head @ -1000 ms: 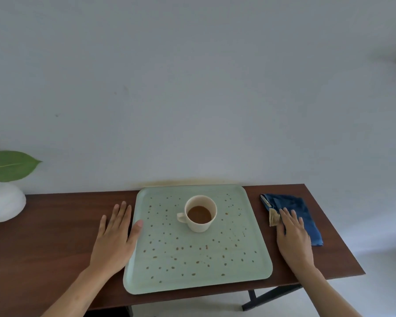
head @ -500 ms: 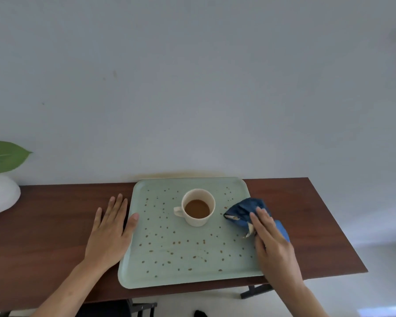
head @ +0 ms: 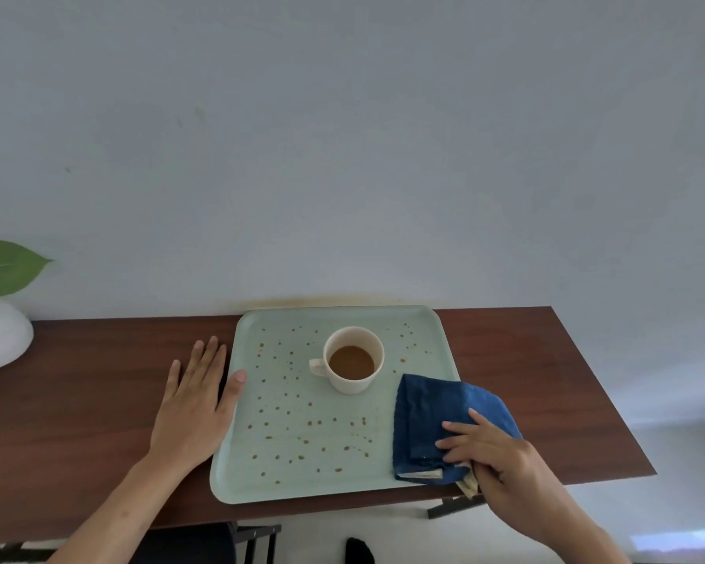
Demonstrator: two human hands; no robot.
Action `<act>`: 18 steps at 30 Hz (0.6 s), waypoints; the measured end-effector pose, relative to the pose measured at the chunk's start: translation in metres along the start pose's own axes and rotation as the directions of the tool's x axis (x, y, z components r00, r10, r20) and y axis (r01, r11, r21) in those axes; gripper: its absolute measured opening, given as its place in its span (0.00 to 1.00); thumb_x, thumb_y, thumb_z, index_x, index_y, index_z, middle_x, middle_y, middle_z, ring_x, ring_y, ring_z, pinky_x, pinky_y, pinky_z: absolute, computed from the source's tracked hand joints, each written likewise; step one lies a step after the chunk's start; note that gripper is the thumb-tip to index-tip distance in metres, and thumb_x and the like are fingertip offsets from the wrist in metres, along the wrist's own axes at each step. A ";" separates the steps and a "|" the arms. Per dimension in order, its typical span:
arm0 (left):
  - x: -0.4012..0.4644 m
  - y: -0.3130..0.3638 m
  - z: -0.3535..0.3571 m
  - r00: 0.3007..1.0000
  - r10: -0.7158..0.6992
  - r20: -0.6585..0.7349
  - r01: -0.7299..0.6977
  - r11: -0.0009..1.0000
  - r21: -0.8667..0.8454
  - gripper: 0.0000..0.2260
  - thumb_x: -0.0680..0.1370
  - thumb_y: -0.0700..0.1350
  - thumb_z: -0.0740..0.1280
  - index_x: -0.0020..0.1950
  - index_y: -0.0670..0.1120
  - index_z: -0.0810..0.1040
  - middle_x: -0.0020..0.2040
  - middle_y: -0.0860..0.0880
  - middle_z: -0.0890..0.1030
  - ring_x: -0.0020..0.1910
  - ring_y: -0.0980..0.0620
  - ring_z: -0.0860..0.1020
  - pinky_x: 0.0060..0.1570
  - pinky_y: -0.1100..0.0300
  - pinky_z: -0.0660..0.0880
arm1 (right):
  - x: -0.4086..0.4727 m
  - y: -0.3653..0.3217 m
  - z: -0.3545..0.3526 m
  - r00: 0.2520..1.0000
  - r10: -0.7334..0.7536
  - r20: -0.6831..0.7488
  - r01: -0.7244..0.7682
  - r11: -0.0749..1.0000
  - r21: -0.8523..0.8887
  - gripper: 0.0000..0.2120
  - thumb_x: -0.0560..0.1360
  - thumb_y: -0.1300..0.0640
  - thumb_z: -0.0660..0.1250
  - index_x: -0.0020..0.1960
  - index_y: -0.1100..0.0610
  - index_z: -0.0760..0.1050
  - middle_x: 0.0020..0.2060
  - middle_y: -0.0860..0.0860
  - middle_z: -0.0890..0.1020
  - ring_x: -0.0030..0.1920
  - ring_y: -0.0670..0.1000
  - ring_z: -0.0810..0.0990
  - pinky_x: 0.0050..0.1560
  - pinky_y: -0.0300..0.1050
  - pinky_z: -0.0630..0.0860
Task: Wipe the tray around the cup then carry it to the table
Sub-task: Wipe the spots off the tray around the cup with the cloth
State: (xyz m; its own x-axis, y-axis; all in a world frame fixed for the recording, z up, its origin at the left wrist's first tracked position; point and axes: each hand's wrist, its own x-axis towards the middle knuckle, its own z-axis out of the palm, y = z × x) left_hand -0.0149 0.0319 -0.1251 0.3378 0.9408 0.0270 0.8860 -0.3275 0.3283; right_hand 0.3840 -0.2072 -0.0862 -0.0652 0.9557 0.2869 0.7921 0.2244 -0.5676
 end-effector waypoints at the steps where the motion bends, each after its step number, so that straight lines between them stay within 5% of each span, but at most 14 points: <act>1: 0.000 0.000 0.000 1.000 0.000 -0.002 0.000 1.000 -0.001 0.39 0.82 0.70 0.38 0.85 0.47 0.51 0.85 0.52 0.48 0.84 0.56 0.40 0.83 0.47 0.41 | 0.002 0.001 -0.004 0.999 0.031 0.021 -0.032 0.999 0.010 0.29 0.66 0.84 0.67 0.50 0.54 0.88 0.54 0.38 0.87 0.66 0.43 0.81 0.77 0.52 0.66; 6: 0.000 0.000 0.000 1.000 -0.004 0.003 0.004 1.000 -0.012 0.38 0.82 0.70 0.39 0.85 0.47 0.51 0.85 0.53 0.48 0.84 0.57 0.40 0.83 0.47 0.41 | 0.014 -0.024 -0.006 0.976 0.212 0.043 -0.214 0.975 0.065 0.27 0.71 0.78 0.61 0.57 0.53 0.86 0.59 0.40 0.85 0.70 0.40 0.77 0.77 0.48 0.66; 9: 0.002 -0.001 0.000 1.000 -0.008 0.015 0.009 0.999 -0.035 0.38 0.82 0.70 0.38 0.85 0.49 0.51 0.85 0.54 0.48 0.83 0.58 0.40 0.83 0.47 0.40 | 0.024 -0.050 0.017 0.964 0.259 -0.061 -0.265 0.951 -0.156 0.21 0.80 0.65 0.65 0.70 0.53 0.80 0.73 0.46 0.77 0.78 0.44 0.67 0.82 0.50 0.57; 11: 0.006 -0.002 0.000 1.000 -0.013 0.023 0.015 0.998 -0.059 0.37 0.82 0.71 0.38 0.85 0.51 0.50 0.85 0.55 0.48 0.83 0.59 0.39 0.83 0.47 0.39 | 0.034 -0.061 0.030 0.915 0.402 0.026 -0.372 0.868 -0.330 0.25 0.86 0.49 0.58 0.82 0.49 0.62 0.83 0.46 0.58 0.84 0.46 0.49 0.84 0.55 0.43; 14: 0.019 -0.003 -0.003 0.999 -0.013 0.043 0.016 0.998 -0.063 0.37 0.81 0.71 0.37 0.85 0.53 0.49 0.86 0.55 0.47 0.83 0.59 0.38 0.82 0.47 0.38 | 0.037 -0.061 0.048 0.844 0.520 0.131 -0.390 0.762 -0.517 0.32 0.84 0.35 0.38 0.83 0.47 0.36 0.82 0.45 0.34 0.82 0.50 0.30 0.81 0.60 0.30; 16: 0.030 -0.002 -0.005 0.998 -0.018 0.055 0.021 0.998 -0.058 0.37 0.81 0.71 0.36 0.85 0.53 0.49 0.86 0.55 0.47 0.83 0.58 0.38 0.82 0.47 0.38 | 0.039 -0.063 0.051 0.831 0.537 0.143 -0.391 0.748 -0.537 0.35 0.82 0.34 0.35 0.84 0.48 0.40 0.83 0.47 0.40 0.83 0.52 0.36 0.81 0.64 0.36; 18: 0.037 -0.001 -0.006 0.998 -0.024 0.056 0.027 0.999 -0.040 0.37 0.81 0.70 0.35 0.85 0.53 0.48 0.86 0.54 0.46 0.83 0.57 0.39 0.82 0.46 0.38 | 0.044 -0.068 0.047 0.839 0.520 0.162 -0.360 0.753 -0.550 0.35 0.82 0.36 0.44 0.83 0.53 0.59 0.83 0.52 0.58 0.83 0.56 0.55 0.79 0.66 0.48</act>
State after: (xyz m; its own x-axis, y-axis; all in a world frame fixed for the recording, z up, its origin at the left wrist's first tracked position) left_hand -0.0051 0.0674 -0.1189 0.3334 0.9421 -0.0343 0.8811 -0.2985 0.3668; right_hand 0.2990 -0.1718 -0.0713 0.2586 0.9492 -0.1792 0.9540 -0.2800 -0.1068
